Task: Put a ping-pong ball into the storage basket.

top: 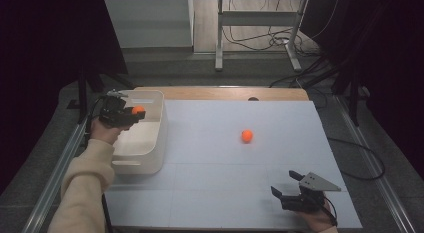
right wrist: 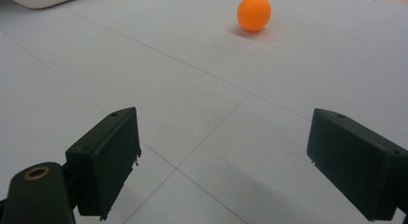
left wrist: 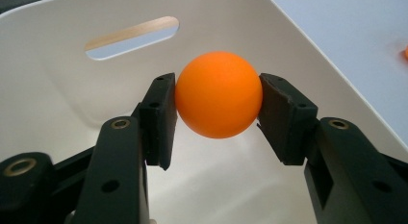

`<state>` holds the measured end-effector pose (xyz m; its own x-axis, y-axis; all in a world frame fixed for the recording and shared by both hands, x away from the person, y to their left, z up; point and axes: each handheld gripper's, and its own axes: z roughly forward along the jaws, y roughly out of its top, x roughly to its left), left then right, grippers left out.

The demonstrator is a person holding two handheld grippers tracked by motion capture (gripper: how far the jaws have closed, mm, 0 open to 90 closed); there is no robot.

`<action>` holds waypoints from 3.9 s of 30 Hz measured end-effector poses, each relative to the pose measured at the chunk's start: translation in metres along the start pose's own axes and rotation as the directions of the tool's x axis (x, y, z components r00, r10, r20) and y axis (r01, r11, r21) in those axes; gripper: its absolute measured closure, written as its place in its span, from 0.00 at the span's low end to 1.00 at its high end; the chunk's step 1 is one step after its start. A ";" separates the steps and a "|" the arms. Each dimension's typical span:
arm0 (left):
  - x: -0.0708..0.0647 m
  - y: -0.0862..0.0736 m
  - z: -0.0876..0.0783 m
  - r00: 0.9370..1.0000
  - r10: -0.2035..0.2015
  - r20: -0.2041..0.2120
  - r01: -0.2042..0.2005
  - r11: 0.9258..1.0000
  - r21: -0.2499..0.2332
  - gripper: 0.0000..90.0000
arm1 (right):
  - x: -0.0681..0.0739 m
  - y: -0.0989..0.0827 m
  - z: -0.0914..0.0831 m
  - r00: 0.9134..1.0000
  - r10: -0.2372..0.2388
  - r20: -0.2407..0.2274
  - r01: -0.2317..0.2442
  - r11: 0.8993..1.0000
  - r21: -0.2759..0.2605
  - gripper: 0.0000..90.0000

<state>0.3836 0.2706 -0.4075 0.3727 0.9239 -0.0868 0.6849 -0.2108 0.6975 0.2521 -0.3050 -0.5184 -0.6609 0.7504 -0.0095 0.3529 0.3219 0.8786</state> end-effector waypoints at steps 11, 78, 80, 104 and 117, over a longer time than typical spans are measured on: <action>-0.002 0.003 0.001 0.999 -0.036 -0.028 0.035 0.999 -0.017 0.23 | 0.000 0.000 0.000 1.000 0.002 0.001 -0.002 1.000 -0.001 0.13; -0.114 0.005 -0.020 0.919 0.218 0.328 -0.137 0.958 -0.252 0.17 | -0.008 0.007 0.005 0.999 0.054 0.002 -0.054 0.998 -0.022 0.13; -0.117 0.006 -0.018 0.917 0.222 0.332 -0.139 0.957 -0.255 0.17 | -0.008 0.007 0.005 0.998 0.056 0.003 -0.056 0.998 -0.020 0.13; -0.159 0.009 0.007 0.879 0.287 0.382 -0.210 0.950 -0.230 0.18 | -0.008 0.006 0.004 0.999 0.053 0.001 -0.053 0.998 -0.019 0.13; -0.183 0.012 0.022 0.866 0.322 0.382 -0.252 0.942 -0.222 0.17 | -0.008 0.006 0.006 0.999 0.050 0.001 -0.050 0.999 -0.015 0.13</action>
<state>0.3372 0.0925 -0.3988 0.7825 0.6105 -0.1219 0.4118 -0.3607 0.8369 0.2639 -0.3057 -0.5161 -0.6417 0.7661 0.0344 0.3759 0.2751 0.8849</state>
